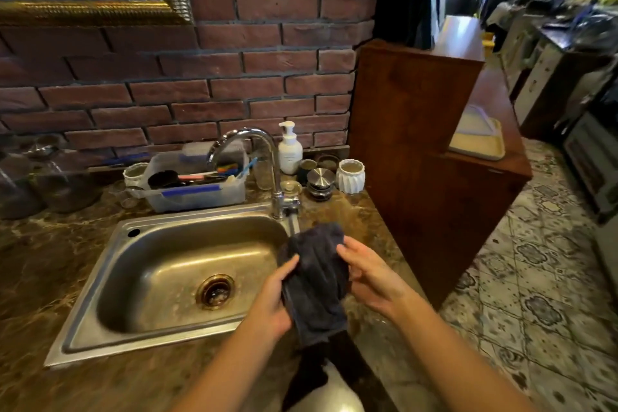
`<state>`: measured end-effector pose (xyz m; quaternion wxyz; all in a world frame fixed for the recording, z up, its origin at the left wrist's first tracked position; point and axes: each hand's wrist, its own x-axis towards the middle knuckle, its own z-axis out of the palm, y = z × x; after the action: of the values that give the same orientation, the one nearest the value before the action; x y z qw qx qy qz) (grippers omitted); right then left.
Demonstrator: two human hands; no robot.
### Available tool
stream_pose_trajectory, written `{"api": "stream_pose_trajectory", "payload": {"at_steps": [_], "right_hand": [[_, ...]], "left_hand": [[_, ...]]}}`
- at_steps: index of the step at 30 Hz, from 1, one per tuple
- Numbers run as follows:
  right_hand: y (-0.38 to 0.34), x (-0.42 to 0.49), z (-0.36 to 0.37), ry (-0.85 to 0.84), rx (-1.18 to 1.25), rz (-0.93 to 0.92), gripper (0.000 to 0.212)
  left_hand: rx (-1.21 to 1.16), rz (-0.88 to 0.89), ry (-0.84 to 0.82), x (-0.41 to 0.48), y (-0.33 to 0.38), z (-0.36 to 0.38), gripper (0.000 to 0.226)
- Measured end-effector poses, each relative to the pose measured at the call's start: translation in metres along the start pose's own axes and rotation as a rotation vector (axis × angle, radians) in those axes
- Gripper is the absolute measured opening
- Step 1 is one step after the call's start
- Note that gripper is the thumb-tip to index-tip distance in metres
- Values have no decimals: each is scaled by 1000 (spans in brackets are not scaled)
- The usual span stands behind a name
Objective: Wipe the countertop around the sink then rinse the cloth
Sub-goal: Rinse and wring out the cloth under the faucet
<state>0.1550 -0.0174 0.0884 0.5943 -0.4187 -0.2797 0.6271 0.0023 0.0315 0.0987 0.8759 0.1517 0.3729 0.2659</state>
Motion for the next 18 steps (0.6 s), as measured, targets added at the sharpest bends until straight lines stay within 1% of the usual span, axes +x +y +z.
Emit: {"api": "stream_pose_trajectory", "payload": {"at_steps": [2, 5, 7, 8, 10, 11, 12, 13, 14, 15, 16, 18], "right_hand": [[13, -7, -25, 108, -178, -41, 45], [24, -21, -56, 223, -422, -94, 27], [25, -30, -76, 306, -539, -152, 20], [21, -34, -84, 395, -593, -166, 18], [16, -44, -97, 560, -582, -185, 13], [14, -49, -102, 577, -470, -167, 15], [13, -54, -105, 554, -268, -100, 20], [13, -60, -106, 476, -87, 14, 25], [14, -68, -107, 410, 20, 114, 27], [19, -74, -113, 347, -4, 167, 27], [24, -78, -118, 320, -75, 166, 26], [37, -87, -134, 372, -279, 39, 22]], "left_hand": [[31, -30, 49, 13, -17, 0, 32], [60, -102, 49, 31, -39, 4, 42], [75, -142, 34, 40, -52, 8, 47], [91, -155, 31, 43, -57, 12, 47], [104, -184, 6, 46, -68, 23, 50], [94, -198, -10, 48, -73, 28, 52], [77, -209, -16, 49, -76, 31, 53], [60, -210, -17, 50, -78, 33, 54], [46, -203, -11, 51, -79, 33, 53], [42, -197, -20, 54, -79, 30, 50], [56, -195, -26, 56, -80, 26, 44], [126, -177, -22, 60, -87, 14, 29]]}}
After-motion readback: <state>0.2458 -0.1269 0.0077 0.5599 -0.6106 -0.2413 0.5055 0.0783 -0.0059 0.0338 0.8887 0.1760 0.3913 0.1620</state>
